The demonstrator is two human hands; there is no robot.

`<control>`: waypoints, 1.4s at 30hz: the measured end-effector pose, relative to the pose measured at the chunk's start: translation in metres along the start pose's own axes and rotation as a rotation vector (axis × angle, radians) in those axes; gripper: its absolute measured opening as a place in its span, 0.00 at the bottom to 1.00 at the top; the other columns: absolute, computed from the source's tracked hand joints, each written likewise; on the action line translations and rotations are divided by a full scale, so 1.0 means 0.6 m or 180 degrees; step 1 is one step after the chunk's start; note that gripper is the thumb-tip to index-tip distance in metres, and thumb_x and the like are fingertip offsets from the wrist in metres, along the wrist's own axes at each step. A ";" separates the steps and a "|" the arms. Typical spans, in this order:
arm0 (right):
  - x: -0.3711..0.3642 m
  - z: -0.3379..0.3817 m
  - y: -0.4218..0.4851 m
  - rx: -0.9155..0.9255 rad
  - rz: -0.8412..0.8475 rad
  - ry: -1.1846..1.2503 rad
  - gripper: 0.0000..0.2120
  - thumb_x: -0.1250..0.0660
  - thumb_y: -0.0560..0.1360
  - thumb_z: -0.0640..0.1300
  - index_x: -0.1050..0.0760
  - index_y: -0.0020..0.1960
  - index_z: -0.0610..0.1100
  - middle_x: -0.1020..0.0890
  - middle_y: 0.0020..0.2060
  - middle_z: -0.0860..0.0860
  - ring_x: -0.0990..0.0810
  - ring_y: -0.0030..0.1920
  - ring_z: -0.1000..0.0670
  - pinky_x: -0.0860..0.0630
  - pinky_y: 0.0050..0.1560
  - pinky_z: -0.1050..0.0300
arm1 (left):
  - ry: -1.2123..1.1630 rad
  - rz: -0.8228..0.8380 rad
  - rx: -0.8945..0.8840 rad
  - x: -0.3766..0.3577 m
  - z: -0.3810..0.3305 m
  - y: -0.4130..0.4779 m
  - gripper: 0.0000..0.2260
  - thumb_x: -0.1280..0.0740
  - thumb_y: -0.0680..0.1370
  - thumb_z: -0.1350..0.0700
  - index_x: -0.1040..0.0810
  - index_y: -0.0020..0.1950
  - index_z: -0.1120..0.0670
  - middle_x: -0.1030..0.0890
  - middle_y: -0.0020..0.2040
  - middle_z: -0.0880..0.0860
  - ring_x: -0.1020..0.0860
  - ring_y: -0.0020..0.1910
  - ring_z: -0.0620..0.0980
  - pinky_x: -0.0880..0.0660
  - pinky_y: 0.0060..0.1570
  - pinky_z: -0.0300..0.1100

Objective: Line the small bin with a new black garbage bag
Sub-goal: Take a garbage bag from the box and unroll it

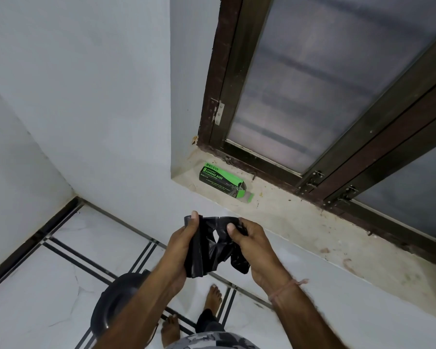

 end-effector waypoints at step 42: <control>0.011 0.009 0.008 0.0834 -0.0582 -0.0954 0.19 0.38 0.86 0.45 0.30 0.36 0.52 0.27 0.27 0.59 0.33 0.28 0.57 0.35 0.33 0.63 | 0.2033 -0.1143 -0.1755 0.020 -0.047 0.045 0.15 0.34 0.83 0.43 0.24 0.47 0.55 0.20 0.37 0.55 0.22 0.36 0.51 0.29 0.32 0.30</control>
Point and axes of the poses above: each hand's wrist, its own y-axis towards the middle knuckle, its own x-axis out of the back of the hand, z = x × y, the point moved 7 cm from there along y, towards the middle knuckle
